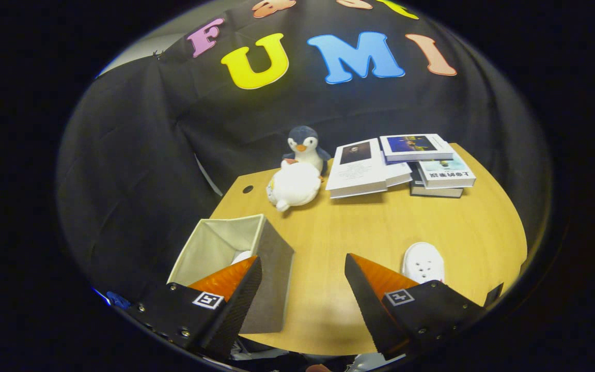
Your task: Open the storage box then place both shoes into the box .Put the left shoe in first, then the right shoe, with the right side of both shoes facing outward in a uniform manner.
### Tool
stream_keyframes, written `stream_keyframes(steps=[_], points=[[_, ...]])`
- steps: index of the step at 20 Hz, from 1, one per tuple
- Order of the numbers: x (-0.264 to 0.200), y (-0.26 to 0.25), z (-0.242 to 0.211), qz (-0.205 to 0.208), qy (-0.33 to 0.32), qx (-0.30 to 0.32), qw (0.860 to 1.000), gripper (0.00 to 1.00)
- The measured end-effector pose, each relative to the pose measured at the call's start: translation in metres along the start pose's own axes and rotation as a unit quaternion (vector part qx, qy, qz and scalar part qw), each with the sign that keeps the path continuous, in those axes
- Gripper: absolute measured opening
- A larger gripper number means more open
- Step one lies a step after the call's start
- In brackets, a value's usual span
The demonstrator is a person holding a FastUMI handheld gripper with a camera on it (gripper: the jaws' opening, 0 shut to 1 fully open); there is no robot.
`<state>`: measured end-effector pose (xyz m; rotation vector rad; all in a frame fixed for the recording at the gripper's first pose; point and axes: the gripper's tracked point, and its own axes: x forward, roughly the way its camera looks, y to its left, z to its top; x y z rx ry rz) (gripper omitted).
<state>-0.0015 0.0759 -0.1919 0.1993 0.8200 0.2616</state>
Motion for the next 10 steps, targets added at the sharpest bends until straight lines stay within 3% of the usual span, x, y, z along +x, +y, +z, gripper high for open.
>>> stream_keyframes(steps=[10], points=[[-0.01, -0.136, -0.021, -0.092, 0.009, 0.009, 0.996, 0.98]])
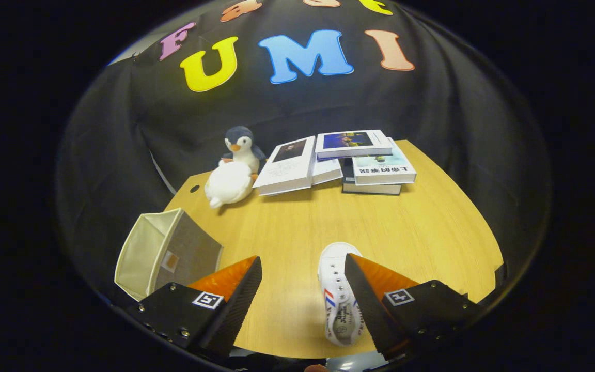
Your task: Open the storage box then place both shoes into the box .Put the left shoe in first, then the right shoe, with the right side of both shoes facing outward in a uniform manner.
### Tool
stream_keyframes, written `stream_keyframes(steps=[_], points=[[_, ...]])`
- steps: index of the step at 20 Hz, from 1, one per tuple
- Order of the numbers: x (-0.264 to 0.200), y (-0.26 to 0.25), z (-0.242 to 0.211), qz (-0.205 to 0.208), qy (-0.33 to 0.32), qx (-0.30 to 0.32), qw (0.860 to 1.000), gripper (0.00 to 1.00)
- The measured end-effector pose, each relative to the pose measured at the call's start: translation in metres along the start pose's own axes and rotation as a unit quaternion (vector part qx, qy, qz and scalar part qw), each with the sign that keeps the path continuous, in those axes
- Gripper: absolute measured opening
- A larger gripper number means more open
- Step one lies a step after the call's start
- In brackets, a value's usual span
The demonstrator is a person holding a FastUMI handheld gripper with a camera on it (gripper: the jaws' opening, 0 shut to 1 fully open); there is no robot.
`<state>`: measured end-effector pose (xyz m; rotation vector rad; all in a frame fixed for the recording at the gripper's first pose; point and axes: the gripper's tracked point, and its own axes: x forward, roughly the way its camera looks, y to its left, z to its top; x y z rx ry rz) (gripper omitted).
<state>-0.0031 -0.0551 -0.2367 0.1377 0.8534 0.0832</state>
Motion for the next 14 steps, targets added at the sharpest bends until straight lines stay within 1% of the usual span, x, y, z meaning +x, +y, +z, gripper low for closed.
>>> stream_keyframes(steps=[7, 14], points=[[0.026, -0.059, -0.038, -0.03, 0.049, -0.005, 0.998, 0.98], [0.05, -0.086, -0.085, -0.036, 0.118, -0.021, 0.992, 0.98]])
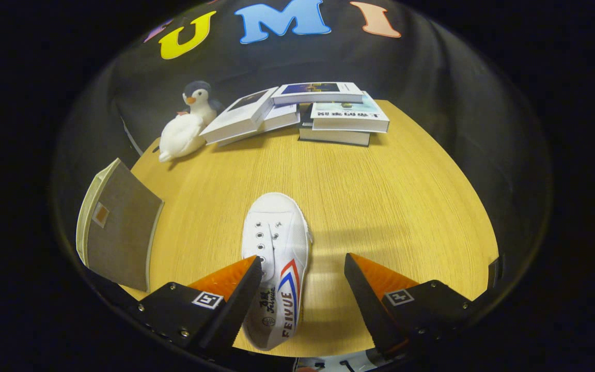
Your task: Open the storage box then place both shoes into the box .Put the left shoe in first, then the right shoe, with the right side of both shoes facing outward in a uniform manner.
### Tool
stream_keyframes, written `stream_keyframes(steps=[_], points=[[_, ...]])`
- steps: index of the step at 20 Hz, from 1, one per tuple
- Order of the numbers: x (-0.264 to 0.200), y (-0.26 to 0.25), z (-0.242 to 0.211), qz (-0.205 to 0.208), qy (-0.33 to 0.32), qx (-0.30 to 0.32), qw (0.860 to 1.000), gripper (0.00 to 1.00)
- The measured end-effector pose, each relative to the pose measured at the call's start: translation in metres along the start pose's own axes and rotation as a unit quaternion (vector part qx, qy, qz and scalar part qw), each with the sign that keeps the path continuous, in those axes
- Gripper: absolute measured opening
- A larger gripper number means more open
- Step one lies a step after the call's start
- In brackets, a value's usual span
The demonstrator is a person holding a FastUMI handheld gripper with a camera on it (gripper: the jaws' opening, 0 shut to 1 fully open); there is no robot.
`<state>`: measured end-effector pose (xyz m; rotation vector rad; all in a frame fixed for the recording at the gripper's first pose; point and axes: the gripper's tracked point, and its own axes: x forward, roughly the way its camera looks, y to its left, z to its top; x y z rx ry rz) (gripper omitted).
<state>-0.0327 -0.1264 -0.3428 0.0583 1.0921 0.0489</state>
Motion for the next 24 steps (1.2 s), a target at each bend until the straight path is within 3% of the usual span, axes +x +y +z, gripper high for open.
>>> stream_keyframes(steps=[6, 8, 11, 14, 15, 16, 17, 24], points=[[0.022, -0.002, -0.021, 0.001, 0.05, -0.021, 0.999, 0.98], [0.025, 0.009, -0.021, 0.024, 0.053, -0.004, 0.998, 0.97], [0.024, 0.02, -0.022, 0.044, 0.056, 0.018, 0.997, 0.52], [0.029, 0.018, -0.02, 0.029, 0.056, 0.028, 0.998, 0.48], [0.024, 0.019, -0.022, 0.028, 0.061, 0.031, 0.997, 0.29], [0.019, 0.004, -0.01, -0.001, 0.04, 0.044, 0.998, 0.29], [0.029, 0.004, -0.02, -0.001, 0.046, 0.061, 0.997, 0.01], [-0.007, 0.032, -0.01, 0.051, 0.044, 0.166, 0.984, 0.0]])
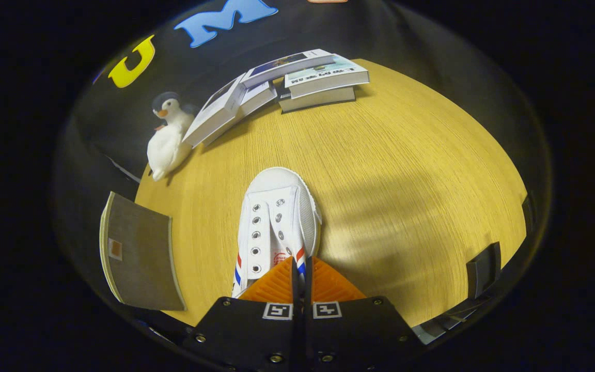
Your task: Open the storage box then place both shoes into the box .Put the left shoe in first, then the right shoe, with the right side of both shoes facing outward in a uniform manner.
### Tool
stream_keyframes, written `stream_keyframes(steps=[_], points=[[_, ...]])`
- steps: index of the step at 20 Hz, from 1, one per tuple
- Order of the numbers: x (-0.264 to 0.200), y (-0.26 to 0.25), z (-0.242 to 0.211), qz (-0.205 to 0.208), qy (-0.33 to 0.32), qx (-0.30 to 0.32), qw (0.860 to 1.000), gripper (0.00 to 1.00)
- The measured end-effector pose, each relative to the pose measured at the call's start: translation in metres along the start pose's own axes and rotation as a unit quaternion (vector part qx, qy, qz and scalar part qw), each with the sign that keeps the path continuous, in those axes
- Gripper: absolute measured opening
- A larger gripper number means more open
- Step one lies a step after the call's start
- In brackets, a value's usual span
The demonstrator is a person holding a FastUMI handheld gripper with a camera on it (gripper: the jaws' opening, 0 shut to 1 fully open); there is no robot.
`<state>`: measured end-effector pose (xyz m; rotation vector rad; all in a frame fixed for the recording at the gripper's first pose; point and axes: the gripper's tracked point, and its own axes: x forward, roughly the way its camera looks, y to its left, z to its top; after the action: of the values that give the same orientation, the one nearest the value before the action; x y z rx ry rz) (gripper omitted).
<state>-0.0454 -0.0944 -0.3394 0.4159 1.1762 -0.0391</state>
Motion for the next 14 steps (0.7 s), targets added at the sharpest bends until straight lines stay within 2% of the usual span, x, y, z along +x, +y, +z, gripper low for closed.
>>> stream_keyframes(steps=[6, 14], points=[[-0.038, 0.05, 0.014, 0.035, -0.021, 0.005, 0.999, 0.0], [-0.07, 0.147, 0.018, 0.079, -0.03, -0.012, 0.996, 0.0]])
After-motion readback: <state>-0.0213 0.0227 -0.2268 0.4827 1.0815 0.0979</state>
